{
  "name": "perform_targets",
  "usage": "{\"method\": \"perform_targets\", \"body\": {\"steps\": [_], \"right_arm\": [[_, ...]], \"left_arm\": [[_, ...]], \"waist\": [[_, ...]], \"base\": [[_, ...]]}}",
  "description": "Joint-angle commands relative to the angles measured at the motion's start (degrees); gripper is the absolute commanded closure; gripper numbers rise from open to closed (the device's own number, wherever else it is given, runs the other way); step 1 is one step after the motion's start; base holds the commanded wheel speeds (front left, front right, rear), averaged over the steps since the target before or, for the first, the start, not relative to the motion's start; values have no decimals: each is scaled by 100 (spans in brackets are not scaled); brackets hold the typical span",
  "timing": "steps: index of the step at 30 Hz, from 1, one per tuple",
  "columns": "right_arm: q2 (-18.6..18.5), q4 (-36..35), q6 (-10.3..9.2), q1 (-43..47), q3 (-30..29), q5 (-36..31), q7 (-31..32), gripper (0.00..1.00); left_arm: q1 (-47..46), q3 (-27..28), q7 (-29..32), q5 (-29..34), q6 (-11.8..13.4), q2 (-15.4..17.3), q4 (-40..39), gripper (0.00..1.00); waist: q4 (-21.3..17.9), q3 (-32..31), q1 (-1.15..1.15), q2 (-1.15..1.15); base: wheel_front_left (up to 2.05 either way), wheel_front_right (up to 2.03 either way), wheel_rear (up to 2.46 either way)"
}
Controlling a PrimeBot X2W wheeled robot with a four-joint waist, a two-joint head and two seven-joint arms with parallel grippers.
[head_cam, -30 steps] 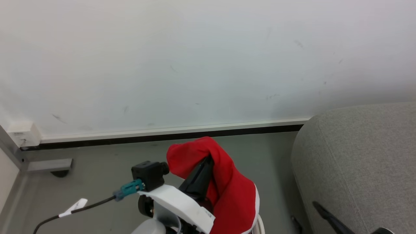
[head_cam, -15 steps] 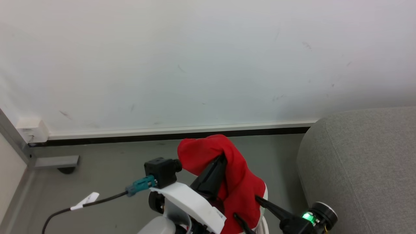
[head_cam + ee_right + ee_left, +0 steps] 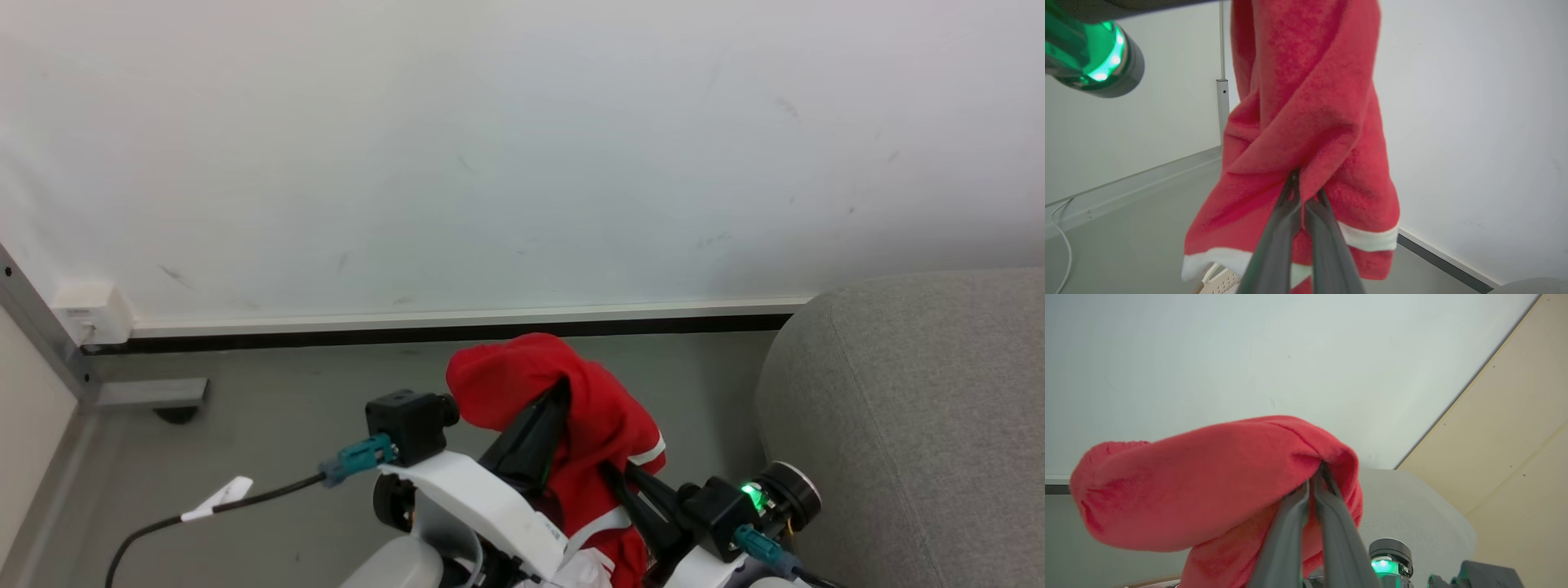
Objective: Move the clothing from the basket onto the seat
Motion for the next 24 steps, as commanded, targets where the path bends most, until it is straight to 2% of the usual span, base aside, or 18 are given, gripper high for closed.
{"method": "perform_targets", "body": {"steps": [1, 5, 7, 8, 9, 17, 24], "right_arm": [[9, 1, -14, -73, -72, 52, -43, 100], [-10, -238, -14, 1, -277, 229, -52, 100], [-118, -429, -14, 91, -373, 312, -50, 100], [-191, -523, -14, 129, -422, 352, -51, 100], [-250, -615, -14, 158, -475, 387, -51, 100], [-867, -1394, -14, 294, -946, 618, -40, 100], [-1306, -2031, -14, 297, -1498, 750, 225, 100]], "left_arm": [[-24, 23, -49, 56, 4, 32, 16, 100], [39, 11, -76, 41, -22, 76, 81, 100], [84, 15, -105, 67, -19, 103, 112, 51], [107, 7, -117, 82, -7, 117, 131, 10], [129, -2, -129, 93, -1, 127, 147, 0], [180, -142, -272, 247, 29, 114, 281, 0], [174, -338, -361, 394, -67, 34, 366, 0]], "waist": [[-17, 3, -1, 0], [-71, -2, -1, 0], [-115, 0, -1, 0], [-135, 3, -1, 0], [-156, 1, -1, 0], [-352, 34, -1, 0], [-814, 132, -1, 0]], "base": [[0, 0, 0], [0, 0, 0], [0, 0, 0], [0, 0, 0], [0, 0, 0], [0, 0, 0], [0, 0, 0]]}}
